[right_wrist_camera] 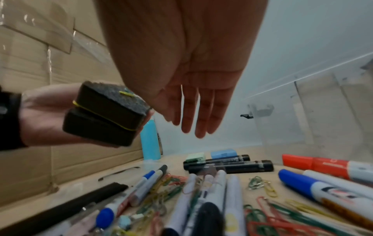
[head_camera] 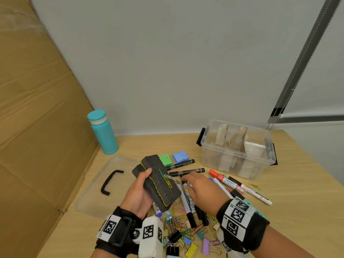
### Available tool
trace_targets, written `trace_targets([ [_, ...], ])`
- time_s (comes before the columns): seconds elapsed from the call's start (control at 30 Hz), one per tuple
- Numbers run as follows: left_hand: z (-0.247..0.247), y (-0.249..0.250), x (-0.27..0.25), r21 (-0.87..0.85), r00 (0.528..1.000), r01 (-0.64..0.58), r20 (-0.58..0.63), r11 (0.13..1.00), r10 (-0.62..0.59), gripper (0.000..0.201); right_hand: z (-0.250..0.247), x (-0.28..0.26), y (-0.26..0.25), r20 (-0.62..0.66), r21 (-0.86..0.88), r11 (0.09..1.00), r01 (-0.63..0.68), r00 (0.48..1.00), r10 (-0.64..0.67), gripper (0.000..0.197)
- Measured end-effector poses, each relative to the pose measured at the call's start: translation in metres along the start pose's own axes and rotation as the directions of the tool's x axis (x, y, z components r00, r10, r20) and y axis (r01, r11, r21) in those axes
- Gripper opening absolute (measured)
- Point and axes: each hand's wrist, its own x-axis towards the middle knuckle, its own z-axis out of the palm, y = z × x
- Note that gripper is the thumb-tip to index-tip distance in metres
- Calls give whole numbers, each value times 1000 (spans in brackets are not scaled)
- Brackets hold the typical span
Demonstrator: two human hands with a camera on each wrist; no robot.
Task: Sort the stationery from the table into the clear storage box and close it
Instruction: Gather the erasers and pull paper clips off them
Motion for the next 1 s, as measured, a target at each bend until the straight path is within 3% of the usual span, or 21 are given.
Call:
trace_targets([
  [0.1, 3, -5, 1, 20, 1000, 18, 10, 1000, -18, 54, -4, 2, -15, -168, 141, 984, 109, 982, -85, 30],
  [0.17, 7, -9, 1, 35, 999, 35, 36, 999, -36, 52, -4, 6, -23, -199, 182, 974, 134, 975, -97, 22],
  [0.33, 8, -11, 1, 48, 998, 40, 36, 998, -42, 51, -9, 11, -24, -25, 336, 942, -1, 1000, 10, 4],
  [0.5, 1, -8, 0, 32, 1000, 25, 14, 999, -25, 55, -9, 5, -14, 53, 312, 948, -66, 997, 52, 5],
  [0.67, 2, -9, 0, 16, 1000, 23, 11, 1000, -23, 54, -4, 4, -5, -74, 141, 988, -63, 994, 74, 6],
  [0.83, 4, -13, 2, 34, 999, 35, 16, 999, -36, 53, -7, 7, -19, -82, 324, 946, 35, 997, -9, 19],
  [1.0, 4, -10, 0, 36, 999, 44, 4, 998, -44, 55, -9, 9, -15, -129, 267, 963, 42, 992, -7, 8],
])
